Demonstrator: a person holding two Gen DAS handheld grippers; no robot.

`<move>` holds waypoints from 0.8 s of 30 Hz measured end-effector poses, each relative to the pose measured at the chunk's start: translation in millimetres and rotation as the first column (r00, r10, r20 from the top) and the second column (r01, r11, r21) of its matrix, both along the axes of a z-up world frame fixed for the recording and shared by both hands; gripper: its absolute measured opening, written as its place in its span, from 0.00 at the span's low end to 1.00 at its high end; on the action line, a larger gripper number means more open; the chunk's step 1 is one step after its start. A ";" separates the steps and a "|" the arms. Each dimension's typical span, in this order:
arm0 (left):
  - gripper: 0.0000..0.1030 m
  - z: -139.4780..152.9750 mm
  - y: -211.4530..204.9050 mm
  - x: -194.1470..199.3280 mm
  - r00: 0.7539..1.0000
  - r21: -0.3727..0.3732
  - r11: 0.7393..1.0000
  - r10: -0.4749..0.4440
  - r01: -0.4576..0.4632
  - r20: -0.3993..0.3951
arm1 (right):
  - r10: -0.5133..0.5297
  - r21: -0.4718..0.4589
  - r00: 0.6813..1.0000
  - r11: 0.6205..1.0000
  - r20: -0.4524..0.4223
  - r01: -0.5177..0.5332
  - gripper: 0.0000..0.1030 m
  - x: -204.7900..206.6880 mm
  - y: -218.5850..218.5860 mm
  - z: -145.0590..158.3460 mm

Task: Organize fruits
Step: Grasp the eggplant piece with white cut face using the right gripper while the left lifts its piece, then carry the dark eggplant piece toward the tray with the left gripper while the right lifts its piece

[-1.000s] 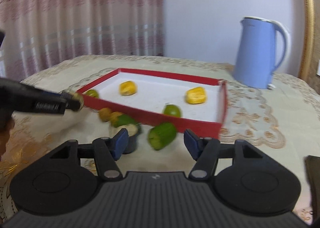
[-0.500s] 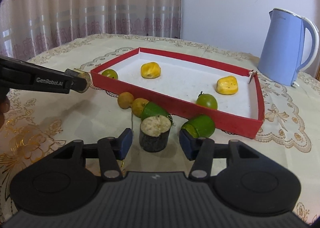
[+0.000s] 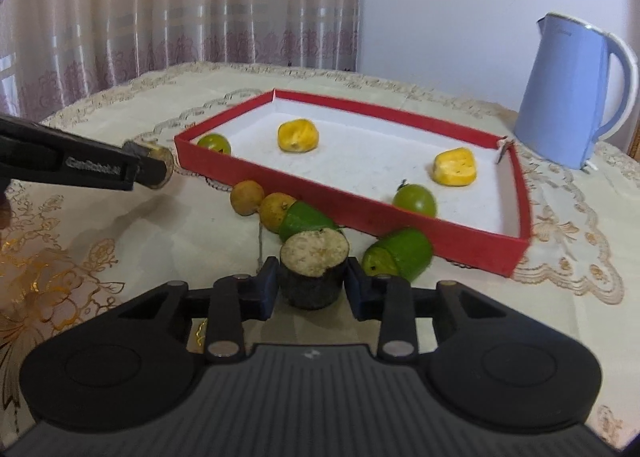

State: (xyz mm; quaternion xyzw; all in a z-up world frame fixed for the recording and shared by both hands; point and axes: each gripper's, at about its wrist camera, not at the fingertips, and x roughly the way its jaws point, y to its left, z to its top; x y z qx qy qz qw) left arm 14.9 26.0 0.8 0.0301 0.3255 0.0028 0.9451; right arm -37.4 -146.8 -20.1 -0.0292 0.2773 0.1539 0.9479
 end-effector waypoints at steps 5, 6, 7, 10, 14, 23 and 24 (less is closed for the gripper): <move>0.32 -1.3 -0.2 1.7 1.000 0.007 1.000 0.014 -0.014 -0.006 | -0.049 0.012 0.998 0.999 0.050 0.049 0.32 -18.8 -25.7 14.3; 0.32 -1.4 -0.6 2.2 1.000 0.008 1.000 0.017 -0.016 -0.009 | -0.065 0.013 0.996 0.998 0.060 0.065 0.32 -21.6 -32.0 17.1; 0.32 -1.5 -1.0 3.0 1.000 0.010 1.000 0.019 -0.019 -0.011 | -0.083 0.015 0.994 0.997 0.069 0.082 0.32 -24.0 -38.2 19.8; 0.32 -1.0 -3.6 5.2 1.000 0.020 0.999 0.027 -0.026 -0.016 | -0.128 0.022 0.987 0.992 0.092 0.127 0.32 -28.4 -54.9 25.2; 0.32 1.2 -8.6 8.6 0.999 0.040 0.999 0.029 -0.029 -0.016 | -0.180 0.032 0.977 0.984 0.115 0.177 0.32 -32.0 -73.5 30.9; 0.32 11.3 -24.4 22.8 1.000 0.070 0.997 0.012 -0.012 -0.005 | -0.249 0.042 0.957 0.969 0.152 0.245 0.32 -40.3 -98.5 38.6; 0.32 12.8 -27.1 24.6 1.000 0.074 0.997 0.008 -0.008 -0.001 | -0.254 0.044 0.955 0.967 0.155 0.251 0.32 -41.3 -100.9 39.2</move>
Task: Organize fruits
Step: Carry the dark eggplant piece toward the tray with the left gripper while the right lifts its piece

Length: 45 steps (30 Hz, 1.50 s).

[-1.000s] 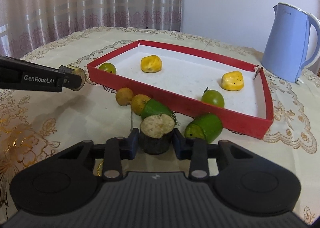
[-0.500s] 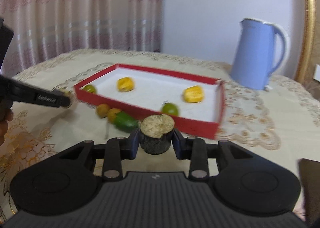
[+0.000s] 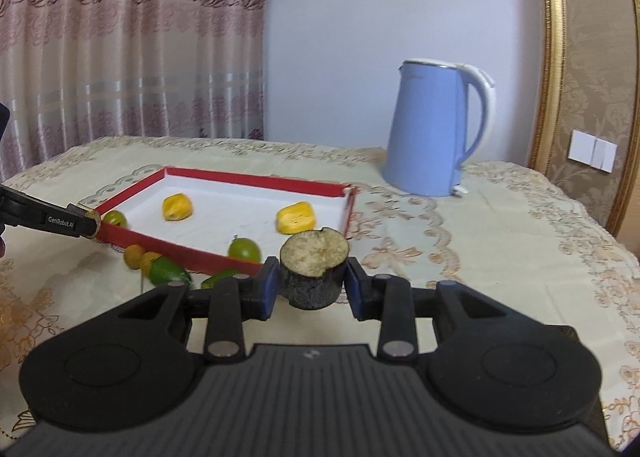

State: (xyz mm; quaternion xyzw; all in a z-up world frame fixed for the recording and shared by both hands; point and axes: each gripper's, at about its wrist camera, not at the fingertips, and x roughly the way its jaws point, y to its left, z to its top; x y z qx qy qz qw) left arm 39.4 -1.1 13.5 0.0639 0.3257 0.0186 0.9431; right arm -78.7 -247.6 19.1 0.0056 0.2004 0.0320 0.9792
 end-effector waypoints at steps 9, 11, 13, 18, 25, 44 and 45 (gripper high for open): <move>0.32 5.7 -21.5 23.8 1.000 0.026 0.999 -0.027 0.026 0.003 | -0.013 0.010 1.000 1.000 0.006 0.013 0.32 -1.0 -5.9 -0.1; 0.32 5.5 -25.0 29.7 1.000 0.023 0.999 -0.031 0.031 -0.006 | -0.009 0.011 1.000 1.000 0.004 0.009 0.32 -0.4 -5.6 -1.1; 0.32 5.7 -28.8 34.9 0.999 0.035 0.999 -0.032 0.032 -0.003 | -0.006 0.012 1.000 1.000 0.001 0.006 0.32 -0.1 -5.3 -2.0; 0.32 8.8 -38.0 45.1 0.999 0.059 0.998 -0.038 0.037 0.012 | 0.003 0.017 1.000 1.000 0.001 -0.003 0.32 0.8 -4.9 -3.4; 0.32 9.4 -53.3 63.2 0.999 0.079 0.996 -0.048 0.047 0.014 | 0.013 0.018 1.000 1.000 -0.005 -0.013 0.32 3.0 -5.0 -5.4; 0.32 -1.0 -84.9 108.2 0.998 0.109 0.992 -0.068 0.068 -0.009 | 0.015 0.018 1.000 1.000 -0.017 -0.014 0.32 7.7 -8.5 -8.5; 0.32 -2.3 -86.0 110.0 0.998 0.109 0.992 -0.069 0.070 -0.012 | 0.015 0.019 1.000 1.000 -0.017 -0.014 0.32 7.8 -8.9 -8.7</move>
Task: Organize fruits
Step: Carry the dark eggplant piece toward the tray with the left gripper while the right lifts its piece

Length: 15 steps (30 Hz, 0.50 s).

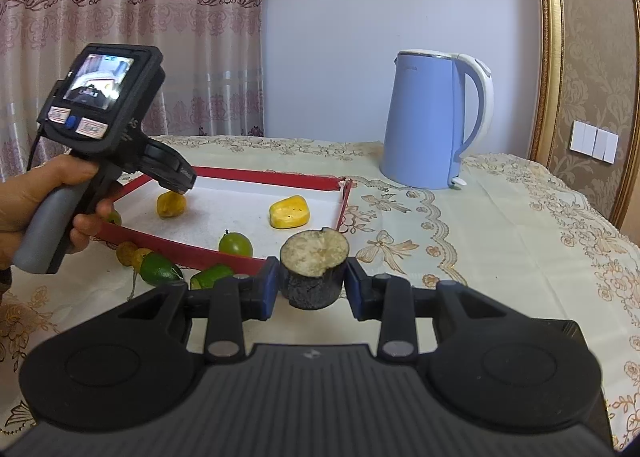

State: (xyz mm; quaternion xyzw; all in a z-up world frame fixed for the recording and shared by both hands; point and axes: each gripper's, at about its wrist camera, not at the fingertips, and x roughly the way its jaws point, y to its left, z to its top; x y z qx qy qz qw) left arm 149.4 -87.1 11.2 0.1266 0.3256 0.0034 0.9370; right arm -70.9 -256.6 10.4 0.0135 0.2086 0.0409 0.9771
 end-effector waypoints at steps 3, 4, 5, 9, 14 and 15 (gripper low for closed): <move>0.32 -3.6 -4.2 4.5 1.000 0.006 1.000 -0.003 0.003 -0.007 | -0.001 0.000 1.000 1.000 0.000 0.001 0.32 0.1 -0.3 0.1; 0.32 -4.6 -5.8 6.7 1.000 0.008 1.000 -0.003 0.003 -0.009 | -0.001 0.000 1.000 1.000 0.000 0.001 0.32 0.2 -0.5 0.0; 0.32 -5.4 -7.5 8.8 1.000 0.009 1.000 -0.004 0.004 -0.011 | 0.000 0.000 1.000 1.000 0.000 0.000 0.32 0.0 -0.1 0.1; 0.32 -7.6 -13.7 16.6 1.000 0.016 1.000 -0.009 0.009 -0.011 | -0.001 0.000 1.000 1.000 -0.001 0.001 0.32 0.2 -0.8 0.0; 0.32 -13.3 -18.9 26.2 1.000 0.016 1.000 -0.008 0.009 -0.028 | -0.012 0.002 1.000 1.000 -0.005 0.012 0.32 1.2 -5.6 -1.6; 0.32 -14.9 -19.8 28.0 0.999 0.015 1.000 -0.009 0.009 -0.034 | -0.014 0.002 1.000 1.000 -0.004 0.014 0.32 1.4 -6.6 -1.8</move>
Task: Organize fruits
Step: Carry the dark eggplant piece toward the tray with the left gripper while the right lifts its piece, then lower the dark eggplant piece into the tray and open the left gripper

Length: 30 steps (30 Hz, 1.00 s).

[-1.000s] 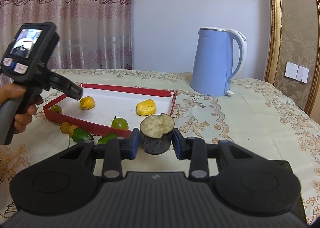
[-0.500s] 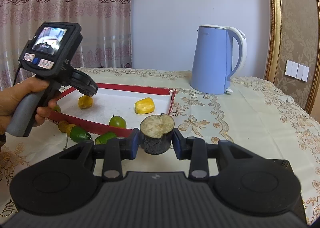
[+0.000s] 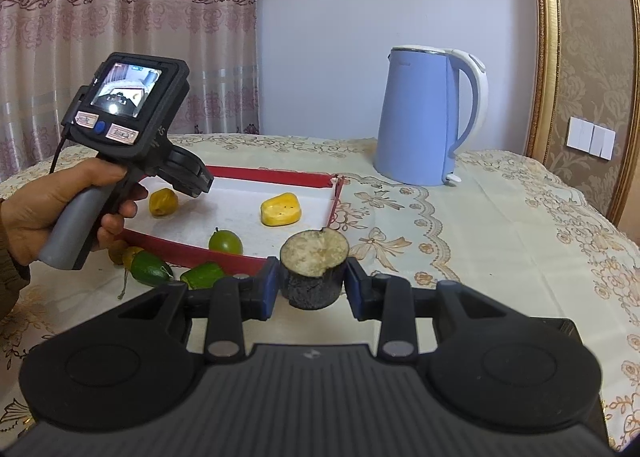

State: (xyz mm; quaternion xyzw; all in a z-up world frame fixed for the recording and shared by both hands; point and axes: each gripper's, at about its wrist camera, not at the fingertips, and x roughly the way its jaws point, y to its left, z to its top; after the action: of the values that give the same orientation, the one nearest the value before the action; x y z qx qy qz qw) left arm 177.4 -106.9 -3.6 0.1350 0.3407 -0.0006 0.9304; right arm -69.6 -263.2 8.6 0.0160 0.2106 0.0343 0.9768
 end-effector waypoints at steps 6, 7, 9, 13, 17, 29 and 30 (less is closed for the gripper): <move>0.32 -7.6 -5.3 7.2 1.000 -0.001 1.000 0.000 0.000 -0.021 | -0.004 -0.003 1.000 1.000 -0.001 0.004 0.32 1.3 -2.7 0.4; 0.32 -7.9 -6.0 7.7 1.000 0.001 1.000 0.001 -0.001 -0.018 | -0.004 -0.004 1.000 1.000 -0.002 0.004 0.32 1.1 -2.5 0.5; 0.32 -8.1 -7.7 9.4 1.000 0.002 1.000 -0.003 0.003 -0.018 | -0.005 -0.003 1.000 1.000 -0.004 0.005 0.32 1.3 -2.5 0.2; 0.32 -7.9 -9.1 12.3 1.000 -0.006 1.000 -0.003 0.003 -0.021 | -0.005 -0.005 1.000 1.000 -0.007 0.005 0.32 1.4 -0.3 0.0; 0.32 -8.2 -11.2 12.8 1.000 -0.002 1.000 -0.003 0.003 -0.017 | -0.004 -0.006 1.000 1.000 -0.009 0.004 0.32 2.4 -0.4 -0.2; 0.65 29.3 23.9 -12.2 0.999 -0.108 0.993 0.043 -0.041 0.014 | 0.012 0.004 1.000 1.000 -0.016 -0.012 0.32 11.4 2.1 -0.9; 0.65 35.9 30.3 -19.4 0.998 -0.114 0.992 0.053 -0.050 0.027 | 0.018 0.005 1.000 1.000 -0.014 -0.018 0.32 13.4 3.0 -0.6</move>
State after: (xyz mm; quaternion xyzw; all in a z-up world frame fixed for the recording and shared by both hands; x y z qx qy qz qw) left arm 158.1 -76.6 32.3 0.0732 0.3295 0.0061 0.9413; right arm -56.2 -260.2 8.0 0.0169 0.2177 0.0436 0.9749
